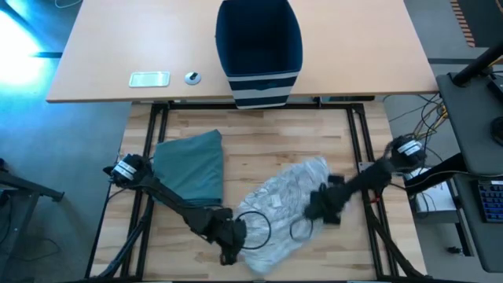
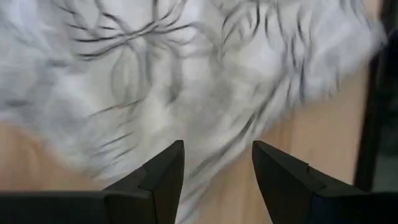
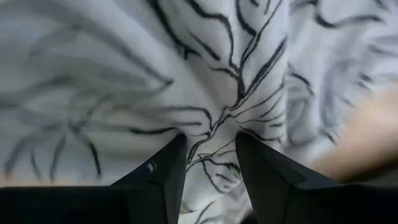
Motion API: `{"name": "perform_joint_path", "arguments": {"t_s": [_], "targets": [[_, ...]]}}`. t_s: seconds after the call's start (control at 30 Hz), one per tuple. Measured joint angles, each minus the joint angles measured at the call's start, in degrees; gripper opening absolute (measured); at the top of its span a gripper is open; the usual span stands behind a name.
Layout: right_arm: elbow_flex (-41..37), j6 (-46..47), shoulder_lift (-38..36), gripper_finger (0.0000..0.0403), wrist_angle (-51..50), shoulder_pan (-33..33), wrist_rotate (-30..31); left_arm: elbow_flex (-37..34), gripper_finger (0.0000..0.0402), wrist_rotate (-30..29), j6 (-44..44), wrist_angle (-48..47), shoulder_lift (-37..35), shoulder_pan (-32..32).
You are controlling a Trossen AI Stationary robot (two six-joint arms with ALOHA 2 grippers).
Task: Fold Laundry from Bin
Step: Fold the white shirt
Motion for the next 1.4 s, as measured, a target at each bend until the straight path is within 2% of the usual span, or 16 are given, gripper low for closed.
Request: {"name": "perform_joint_path", "arguments": {"t_s": [0.07, 0.13, 0.2, 0.27, 0.4, 0.5, 0.6, 0.67, 0.73, 0.83, 0.97, 1.03, 1.2, 1.3, 1.4], "targets": [[-0.1, -8.0, -0.5, 0.0141, -3.9, -5.9, 8.4, 3.1, 0.0174, -1.8, 0.1, -1.1, 0.0, 0.8], [2.0, -12.5, -2.5, 0.0141, -5.8, -11.9, 12.9, 6.3, 0.0174, -3.4, 1.1, -2.2, 0.0, 2.3], [3.7, -15.0, -5.4, 0.0141, -7.3, -15.8, 12.5, 8.8, 0.0174, -4.6, 3.6, -2.8, 0.0, 4.3], [4.5, -14.0, -8.3, 0.0141, -6.9, -16.6, 10.4, 10.0, 0.0174, -4.8, 6.0, -2.6, 0.0, 6.9], [3.9, 0.5, -16.2, 0.0141, 1.5, -12.9, 4.6, 9.1, 0.0174, -5.8, 10.4, 1.4, 0.8, 12.4], [0.7, 11.2, -19.6, 0.0141, 15.8, -6.1, 2.7, 6.8, 0.0174, -6.7, 15.0, 7.7, 2.8, 15.7], [-2.8, 19.4, -19.8, 0.0141, 26.4, 0.2, 2.4, 5.5, 0.0174, -5.3, 19.6, 13.6, 5.3, 17.2], [-4.5, 22.7, -17.4, 0.0141, 29.8, 3.6, 2.4, 5.5, 0.0174, -5.3, 22.0, 12.8, 7.2, 17.6], [-5.5, 23.6, -14.7, 0.0141, 28.9, 6.3, 1.7, 5.4, 0.0174, -5.2, 22.2, 9.2, 8.7, 17.8], [-6.5, 20.8, -10.4, 0.0141, 26.5, 7.5, -1.8, 5.3, 0.0174, -4.1, 18.6, 3.6, 9.1, 17.7], [-6.8, 10.7, -6.5, 0.0141, 20.0, 3.6, -3.3, 4.8, 0.0174, -1.0, 9.8, 2.1, 8.5, 15.3], [-6.5, 4.1, -6.1, 0.0141, 16.6, 0.5, -3.6, 4.9, 0.0174, 0.6, 5.5, 2.8, 8.4, 13.3], [-4.0, -9.3, -9.0, 0.0141, 12.0, -4.2, -2.0, 5.7, 0.0174, -0.6, -2.2, 5.3, 8.4, 9.9], [-1.9, -8.6, -11.9, 0.0141, 12.4, -2.9, -1.1, 7.4, 0.0174, -2.4, -2.2, 4.8, 7.8, 9.9], [0.3, -5.2, -14.5, 0.0141, 12.8, 2.7, -1.5, 9.8, 0.0174, -3.8, 5.3, 4.1, 6.1, 9.8]]}}
